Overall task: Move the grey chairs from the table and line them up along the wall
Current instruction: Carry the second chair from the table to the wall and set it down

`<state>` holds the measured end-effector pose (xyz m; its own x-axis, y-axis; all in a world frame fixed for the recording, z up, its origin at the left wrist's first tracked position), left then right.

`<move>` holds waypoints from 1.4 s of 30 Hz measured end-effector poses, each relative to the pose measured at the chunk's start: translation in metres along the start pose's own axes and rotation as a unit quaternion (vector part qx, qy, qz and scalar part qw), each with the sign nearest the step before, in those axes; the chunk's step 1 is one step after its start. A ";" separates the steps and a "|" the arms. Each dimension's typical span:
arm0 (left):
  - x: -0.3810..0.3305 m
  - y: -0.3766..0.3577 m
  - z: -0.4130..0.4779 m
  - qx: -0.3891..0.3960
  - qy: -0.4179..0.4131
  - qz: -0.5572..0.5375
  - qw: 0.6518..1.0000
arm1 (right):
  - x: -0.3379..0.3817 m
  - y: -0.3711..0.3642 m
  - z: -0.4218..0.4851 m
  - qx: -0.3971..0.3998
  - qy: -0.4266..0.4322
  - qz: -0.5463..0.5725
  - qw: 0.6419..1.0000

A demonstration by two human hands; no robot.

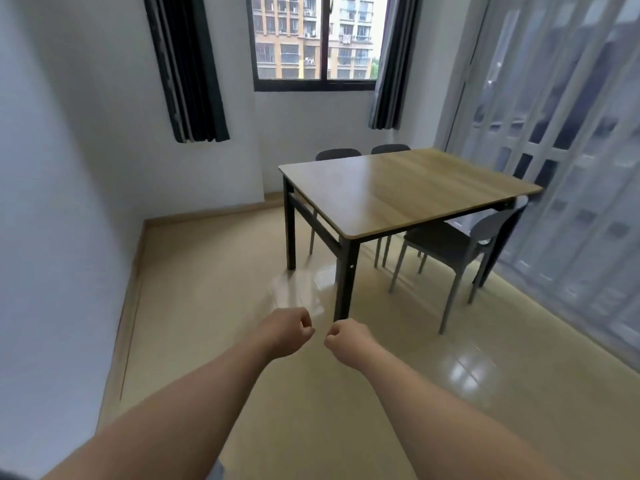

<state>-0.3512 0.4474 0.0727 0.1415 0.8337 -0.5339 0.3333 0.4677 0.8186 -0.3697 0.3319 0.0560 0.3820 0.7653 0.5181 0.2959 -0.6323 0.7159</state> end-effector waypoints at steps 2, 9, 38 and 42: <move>-0.053 -0.018 0.034 -0.002 -0.011 -0.017 1.000 | -0.038 0.053 0.019 -0.027 -0.003 0.010 1.000; -0.193 -0.065 0.119 0.010 -0.083 -0.008 0.996 | -0.146 0.171 0.063 -0.062 -0.047 0.026 0.997; -0.481 -0.170 0.681 0.061 -0.118 0.010 0.991 | -0.368 0.544 0.505 -0.080 -0.168 0.121 0.975; -0.504 -0.197 0.761 0.044 -0.068 0.000 0.997 | -0.391 0.592 0.590 -0.073 -0.130 0.099 0.984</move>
<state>0.2212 -0.2885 0.0193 0.2647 0.7829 -0.5631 0.4131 0.4356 0.7998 0.1726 -0.4126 0.0012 0.6361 0.5605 0.5304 0.0714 -0.7271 0.6828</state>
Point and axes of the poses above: each hand's wrist, its own z-axis towards the middle knuckle, its own y-axis out of the back of the hand, x = y × z, the point moved 7 cm from there along z, towards the middle knuckle, and after that the axes turned 8 degrees about -y, right-handed, at the moved point
